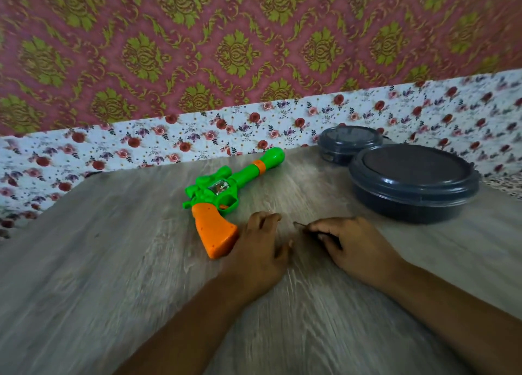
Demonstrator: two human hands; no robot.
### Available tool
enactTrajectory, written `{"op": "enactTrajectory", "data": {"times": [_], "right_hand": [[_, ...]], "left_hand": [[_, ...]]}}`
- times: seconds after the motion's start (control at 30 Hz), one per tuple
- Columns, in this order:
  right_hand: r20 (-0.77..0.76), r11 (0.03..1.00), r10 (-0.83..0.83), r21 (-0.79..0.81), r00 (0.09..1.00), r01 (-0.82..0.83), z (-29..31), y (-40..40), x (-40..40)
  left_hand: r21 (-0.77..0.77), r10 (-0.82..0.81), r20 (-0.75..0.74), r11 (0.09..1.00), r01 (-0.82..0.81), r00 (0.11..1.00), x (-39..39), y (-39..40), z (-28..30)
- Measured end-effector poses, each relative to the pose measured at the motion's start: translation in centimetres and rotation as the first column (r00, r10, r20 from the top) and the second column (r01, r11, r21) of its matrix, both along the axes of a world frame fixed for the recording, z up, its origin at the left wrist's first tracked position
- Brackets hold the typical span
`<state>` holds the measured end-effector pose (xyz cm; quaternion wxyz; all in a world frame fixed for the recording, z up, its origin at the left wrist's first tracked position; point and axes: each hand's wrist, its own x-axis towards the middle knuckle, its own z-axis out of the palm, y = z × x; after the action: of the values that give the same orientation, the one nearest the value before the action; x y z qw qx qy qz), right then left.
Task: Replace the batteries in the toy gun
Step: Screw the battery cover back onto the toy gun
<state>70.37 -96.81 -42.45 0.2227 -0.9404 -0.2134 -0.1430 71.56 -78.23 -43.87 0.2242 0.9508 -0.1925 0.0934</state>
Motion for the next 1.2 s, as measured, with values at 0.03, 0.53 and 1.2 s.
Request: {"op": "enactTrajectory", "data": {"times": [0.03, 0.53, 1.2], "right_hand": [[0.002, 1.0, -0.005, -0.004, 1.0, 0.005, 0.1, 0.0, 0.2], [0.064, 0.994, -0.011, -0.107, 0.998, 0.018, -0.7, 0.0, 0.5], [-0.366, 0.944, -0.177, -0.327, 0.914, 0.052, 4.3, 2.3, -0.8]], "left_hand": [[-0.004, -0.002, 0.001, 1.0, 0.002, 1.0, 0.1, 0.0, 0.0], [0.064, -0.015, -0.071, 0.998, 0.02, 0.997, -0.5, 0.3, 0.3], [-0.036, 0.015, -0.316, 0.999, -0.027, 0.948, -1.0, 0.3, 2.7]]}}
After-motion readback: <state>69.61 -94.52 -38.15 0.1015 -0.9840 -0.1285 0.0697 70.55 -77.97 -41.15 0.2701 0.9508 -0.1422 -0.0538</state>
